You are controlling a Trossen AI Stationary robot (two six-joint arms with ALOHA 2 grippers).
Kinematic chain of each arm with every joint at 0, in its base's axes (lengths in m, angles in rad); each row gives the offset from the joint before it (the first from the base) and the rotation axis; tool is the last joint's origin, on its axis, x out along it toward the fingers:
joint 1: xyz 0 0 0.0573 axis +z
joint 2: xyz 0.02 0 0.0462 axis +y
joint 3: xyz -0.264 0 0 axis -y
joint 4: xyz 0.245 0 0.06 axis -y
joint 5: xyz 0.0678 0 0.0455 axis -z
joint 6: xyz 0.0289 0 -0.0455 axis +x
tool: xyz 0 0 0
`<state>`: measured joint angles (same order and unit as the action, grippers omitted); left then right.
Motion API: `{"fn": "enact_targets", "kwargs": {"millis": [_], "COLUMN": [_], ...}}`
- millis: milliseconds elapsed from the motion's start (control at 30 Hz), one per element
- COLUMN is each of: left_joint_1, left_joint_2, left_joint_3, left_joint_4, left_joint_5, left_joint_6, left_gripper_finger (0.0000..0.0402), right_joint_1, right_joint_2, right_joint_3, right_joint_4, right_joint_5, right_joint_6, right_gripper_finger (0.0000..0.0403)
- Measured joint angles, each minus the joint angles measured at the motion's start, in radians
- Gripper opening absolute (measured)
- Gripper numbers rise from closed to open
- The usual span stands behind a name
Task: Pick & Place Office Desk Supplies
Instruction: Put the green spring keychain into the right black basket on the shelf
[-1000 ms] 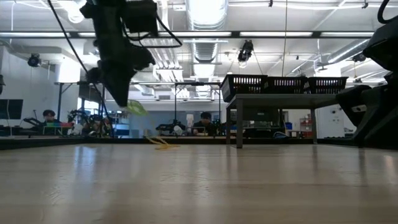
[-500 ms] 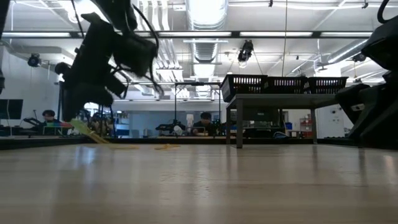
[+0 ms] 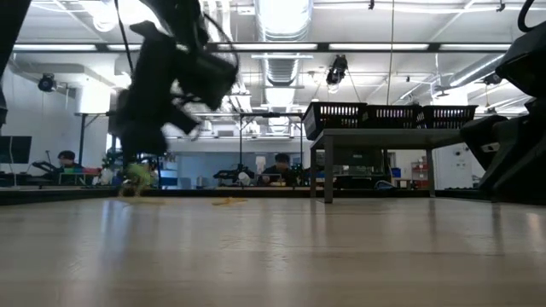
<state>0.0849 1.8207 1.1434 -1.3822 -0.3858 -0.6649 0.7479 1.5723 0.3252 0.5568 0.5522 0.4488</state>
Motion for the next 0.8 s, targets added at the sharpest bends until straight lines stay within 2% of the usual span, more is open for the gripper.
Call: {"fn": "enact_targets", "kwargs": {"millis": [100,233,300,400,533,667,800], "left_joint_1": [-0.022,-0.066,-0.083,-0.085,-0.093,-0.152,-0.230], "left_joint_2": [0.000,-0.002,0.000,0.003,-0.005,-0.001,0.001], "left_joint_3": [0.050,0.099,0.113,0.130,0.135,0.092,0.020], "left_joint_4": [0.146,0.365,0.418,0.420,0.480,0.699,1.029], "left_joint_5": [-0.055,-0.086,-0.115,-0.201,-0.188,-0.116,-0.088], "left_joint_6": [0.111,0.419,0.513,0.501,0.416,0.423,0.448], "left_gripper_finger": [0.0016,0.0017,0.0017,0.0017,0.0017,0.0016,0.0016], "right_joint_1": [0.000,0.000,0.000,0.000,0.000,0.000,0.000], "right_joint_2": [0.000,0.000,0.000,0.000,0.000,0.000,0.000], "right_joint_3": [0.000,0.000,0.000,0.000,0.000,0.000,0.000], "right_joint_4": [0.000,0.000,0.000,-0.001,-0.001,-0.001,-0.001], "right_joint_5": [0.000,0.000,0.000,-0.003,-0.003,-0.002,0.037], "right_joint_6": [0.000,0.000,0.002,0.004,0.004,0.002,0.004], "right_gripper_finger": [0.0057,0.0057,0.0057,0.0057,0.0057,0.0057,0.0057]}}
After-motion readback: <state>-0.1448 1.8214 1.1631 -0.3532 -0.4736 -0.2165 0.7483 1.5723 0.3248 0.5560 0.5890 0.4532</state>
